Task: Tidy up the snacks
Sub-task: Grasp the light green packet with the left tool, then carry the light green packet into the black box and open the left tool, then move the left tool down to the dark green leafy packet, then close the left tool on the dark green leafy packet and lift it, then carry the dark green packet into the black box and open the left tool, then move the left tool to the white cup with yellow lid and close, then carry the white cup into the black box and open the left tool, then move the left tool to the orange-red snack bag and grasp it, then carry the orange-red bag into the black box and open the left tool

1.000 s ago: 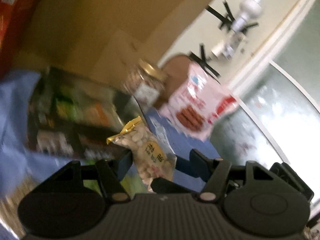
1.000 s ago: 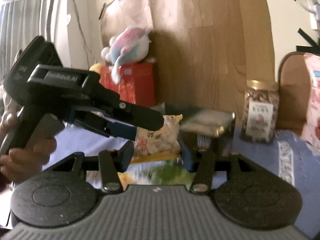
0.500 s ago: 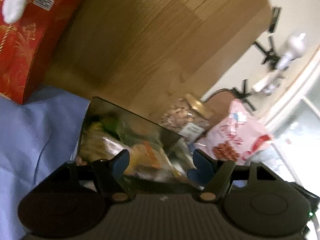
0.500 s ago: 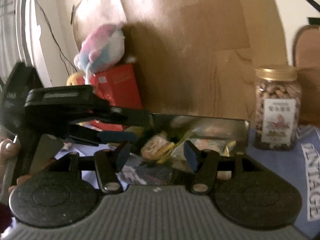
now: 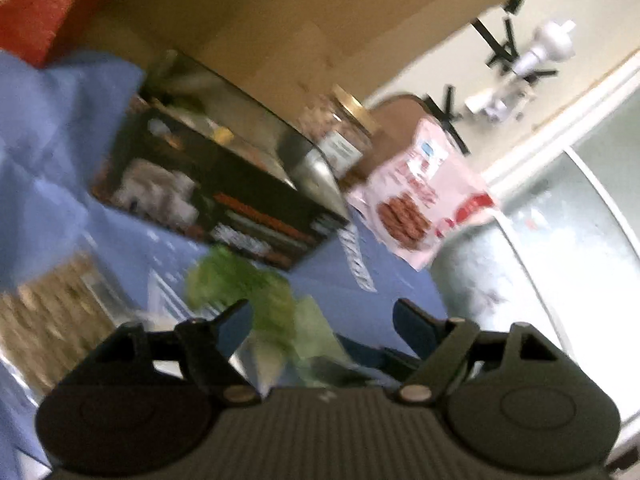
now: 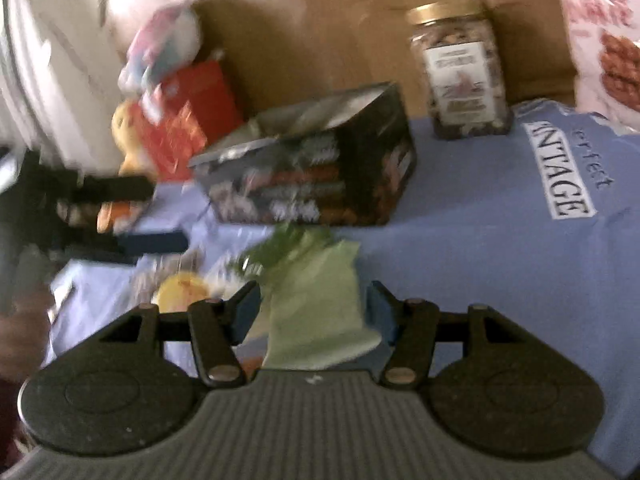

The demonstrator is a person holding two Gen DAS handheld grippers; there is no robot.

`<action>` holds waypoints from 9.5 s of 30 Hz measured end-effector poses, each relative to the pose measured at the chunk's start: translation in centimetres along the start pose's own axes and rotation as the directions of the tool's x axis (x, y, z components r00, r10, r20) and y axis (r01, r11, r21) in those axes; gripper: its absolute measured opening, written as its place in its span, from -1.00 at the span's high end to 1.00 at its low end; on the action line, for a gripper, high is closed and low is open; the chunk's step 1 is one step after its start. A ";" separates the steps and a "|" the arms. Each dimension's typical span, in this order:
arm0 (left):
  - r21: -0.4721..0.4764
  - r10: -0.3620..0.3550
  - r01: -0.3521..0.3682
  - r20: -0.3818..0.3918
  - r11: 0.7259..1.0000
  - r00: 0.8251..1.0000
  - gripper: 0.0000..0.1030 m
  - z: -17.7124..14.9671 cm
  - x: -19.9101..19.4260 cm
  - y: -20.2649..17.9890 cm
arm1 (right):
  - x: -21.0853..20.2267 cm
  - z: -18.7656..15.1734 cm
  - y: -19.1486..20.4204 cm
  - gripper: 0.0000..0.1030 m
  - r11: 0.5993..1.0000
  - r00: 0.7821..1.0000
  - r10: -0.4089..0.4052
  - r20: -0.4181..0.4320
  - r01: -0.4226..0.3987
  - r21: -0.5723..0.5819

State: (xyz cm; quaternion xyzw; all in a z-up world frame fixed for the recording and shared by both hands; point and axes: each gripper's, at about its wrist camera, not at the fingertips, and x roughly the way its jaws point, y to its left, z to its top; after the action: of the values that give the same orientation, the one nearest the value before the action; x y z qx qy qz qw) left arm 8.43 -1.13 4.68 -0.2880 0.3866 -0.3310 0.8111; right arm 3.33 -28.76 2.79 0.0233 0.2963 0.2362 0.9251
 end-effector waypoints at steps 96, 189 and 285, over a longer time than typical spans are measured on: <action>0.081 0.163 -0.150 -0.193 0.985 0.967 0.19 1.5 10.1 1.1 | 2.9 -0.1 -4.8 0.52 0.900 0.985 0.157 0.068 -0.171 0.401; 0.145 0.072 -0.092 0.138 0.985 0.988 -0.11 6.9 0.4 -2.1 | 4.5 7.0 7.3 0.11 0.935 0.964 -0.069 0.258 0.153 -0.321; -0.067 0.079 -0.069 0.164 0.995 0.983 -0.56 10.8 0.4 4.9 | 11.5 13.6 -4.1 0.82 0.758 0.894 0.428 0.130 -0.434 0.486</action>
State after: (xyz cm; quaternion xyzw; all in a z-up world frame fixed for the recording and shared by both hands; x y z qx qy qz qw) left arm 18.98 3.87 6.78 -0.3247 0.3379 -0.2634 0.8432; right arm 20.82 -25.87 7.08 0.3325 0.3289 0.3567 0.8087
